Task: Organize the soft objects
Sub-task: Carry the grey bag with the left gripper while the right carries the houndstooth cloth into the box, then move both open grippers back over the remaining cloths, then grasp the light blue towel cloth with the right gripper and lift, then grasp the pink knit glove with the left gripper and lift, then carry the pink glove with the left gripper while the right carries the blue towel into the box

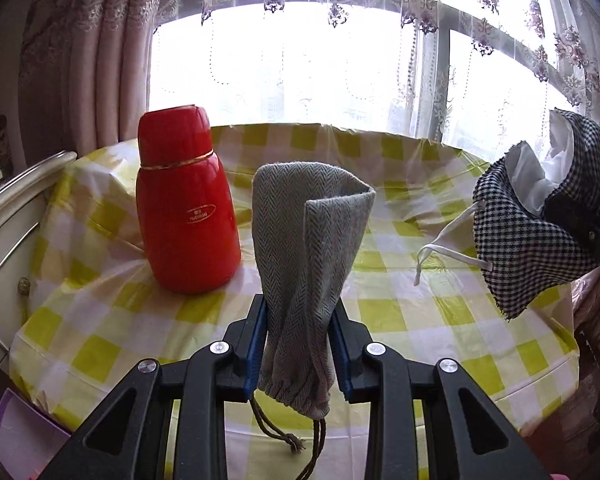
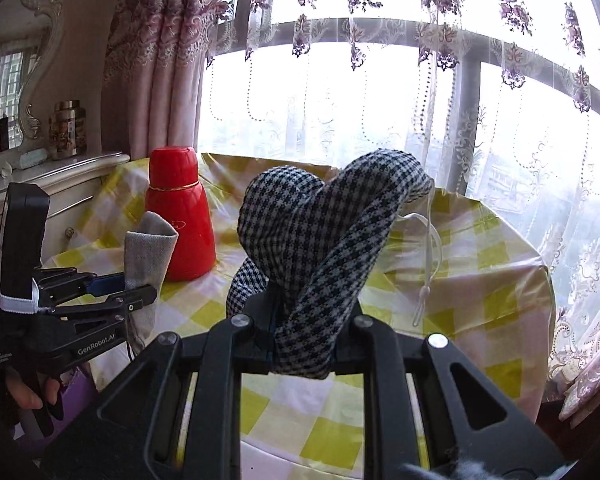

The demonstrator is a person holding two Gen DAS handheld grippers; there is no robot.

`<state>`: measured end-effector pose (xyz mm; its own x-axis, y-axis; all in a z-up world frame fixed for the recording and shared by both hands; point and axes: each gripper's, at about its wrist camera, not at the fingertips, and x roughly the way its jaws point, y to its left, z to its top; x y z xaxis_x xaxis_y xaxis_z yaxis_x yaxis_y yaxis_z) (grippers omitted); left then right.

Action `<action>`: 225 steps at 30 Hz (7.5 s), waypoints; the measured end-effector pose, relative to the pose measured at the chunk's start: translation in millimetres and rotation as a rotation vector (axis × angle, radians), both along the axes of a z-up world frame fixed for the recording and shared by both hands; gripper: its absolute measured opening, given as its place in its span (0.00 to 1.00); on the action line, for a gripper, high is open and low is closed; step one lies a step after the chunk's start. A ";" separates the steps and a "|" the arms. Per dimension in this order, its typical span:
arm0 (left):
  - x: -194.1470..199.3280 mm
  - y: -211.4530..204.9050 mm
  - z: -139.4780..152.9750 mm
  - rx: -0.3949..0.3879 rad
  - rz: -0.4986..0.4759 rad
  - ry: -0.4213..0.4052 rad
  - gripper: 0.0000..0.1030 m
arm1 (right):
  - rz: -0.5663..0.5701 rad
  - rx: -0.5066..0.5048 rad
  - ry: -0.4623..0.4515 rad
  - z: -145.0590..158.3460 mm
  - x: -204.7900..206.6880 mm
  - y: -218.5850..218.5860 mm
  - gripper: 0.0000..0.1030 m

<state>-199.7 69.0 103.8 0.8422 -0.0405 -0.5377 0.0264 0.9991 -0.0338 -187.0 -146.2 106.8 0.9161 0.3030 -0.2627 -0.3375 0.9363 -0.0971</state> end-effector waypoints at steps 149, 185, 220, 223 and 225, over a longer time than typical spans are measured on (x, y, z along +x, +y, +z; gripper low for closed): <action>269.5 -97.5 -122.9 0.099 -0.301 0.363 0.64 | 0.034 0.246 0.531 -139.1 164.6 -99.2 0.20; 8.3 -61.0 23.7 0.039 -0.136 -0.076 0.27 | 0.030 0.268 0.117 -14.6 13.9 -77.9 0.20; -98.0 53.8 52.1 0.070 0.081 -0.165 0.28 | 0.516 0.023 0.068 32.8 -54.0 71.7 0.20; -117.5 82.4 43.4 0.070 0.172 -0.131 0.28 | 0.616 -0.016 0.097 29.7 -59.3 105.2 0.20; -131.7 100.7 38.3 0.067 0.230 -0.108 0.28 | 0.682 -0.042 0.128 26.2 -63.8 126.9 0.20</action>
<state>-331.3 169.7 142.1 0.8777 0.1915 -0.4393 -0.2019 0.9791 0.0233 -250.8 -19.4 133.0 0.4855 0.7873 -0.3802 -0.8606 0.5069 -0.0493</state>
